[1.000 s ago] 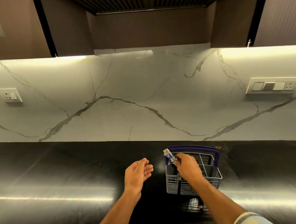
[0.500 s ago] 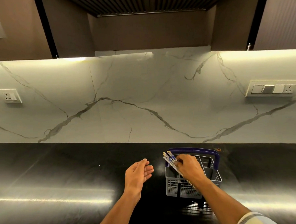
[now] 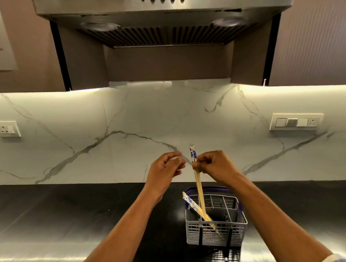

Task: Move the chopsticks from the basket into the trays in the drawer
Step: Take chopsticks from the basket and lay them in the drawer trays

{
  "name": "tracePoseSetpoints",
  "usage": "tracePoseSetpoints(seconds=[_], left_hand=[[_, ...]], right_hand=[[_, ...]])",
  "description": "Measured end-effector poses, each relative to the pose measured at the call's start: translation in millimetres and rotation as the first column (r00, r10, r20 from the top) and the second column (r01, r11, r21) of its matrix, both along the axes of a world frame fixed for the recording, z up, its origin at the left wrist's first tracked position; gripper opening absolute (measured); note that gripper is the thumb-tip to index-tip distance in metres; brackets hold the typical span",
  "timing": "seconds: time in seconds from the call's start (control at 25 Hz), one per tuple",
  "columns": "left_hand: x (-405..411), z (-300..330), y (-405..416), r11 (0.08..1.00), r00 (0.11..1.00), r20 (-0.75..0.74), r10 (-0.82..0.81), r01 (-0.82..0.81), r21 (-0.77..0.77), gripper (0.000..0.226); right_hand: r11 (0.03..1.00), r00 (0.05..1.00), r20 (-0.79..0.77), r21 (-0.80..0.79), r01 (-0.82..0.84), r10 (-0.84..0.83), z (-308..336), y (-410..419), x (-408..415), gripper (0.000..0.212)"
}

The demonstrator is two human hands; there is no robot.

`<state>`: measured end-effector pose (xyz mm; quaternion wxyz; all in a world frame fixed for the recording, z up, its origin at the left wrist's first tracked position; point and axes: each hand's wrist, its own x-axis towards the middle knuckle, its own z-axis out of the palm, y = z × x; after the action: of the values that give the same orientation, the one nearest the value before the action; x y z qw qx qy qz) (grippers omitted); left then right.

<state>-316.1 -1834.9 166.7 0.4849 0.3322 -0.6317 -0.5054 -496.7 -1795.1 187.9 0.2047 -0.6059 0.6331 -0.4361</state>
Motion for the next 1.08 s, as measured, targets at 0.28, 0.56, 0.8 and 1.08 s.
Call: tracePoseSetpoints(seconds=[0.28, 0.56, 0.8, 1.08], left_hand=[[-2.6, 18.1, 36.8, 0.973, 0.983, 0.058, -0.175, 0.182, -0.140, 0.042], [2.6, -26.6, 74.0, 0.976, 0.979, 0.004, -0.205, 0.204, 0.071, 0.042], [12.9, -83.4, 104.0, 0.937, 0.990, -0.108, -0.093, 0.123, 0.326, 0.039], [25.6, -173.1, 133.0, 0.879, 0.995, -0.086, -0.058, 0.092, 0.469, 0.042]], right_hand=[[0.978, 0.961, 0.246, 0.131, -0.160, 0.124, 9.0, 57.5, 16.8, 0.013], [0.959, 0.955, 0.293, 0.254, -0.124, 0.046, -44.2, 94.0, 22.3, 0.010], [0.897, 0.866, 0.497, 0.403, -0.180, -0.050, -135.1, 127.6, 26.6, 0.008], [0.788, 0.887, 0.448, 0.583, -0.197, -0.110, -219.7, 179.5, 47.2, 0.018]])
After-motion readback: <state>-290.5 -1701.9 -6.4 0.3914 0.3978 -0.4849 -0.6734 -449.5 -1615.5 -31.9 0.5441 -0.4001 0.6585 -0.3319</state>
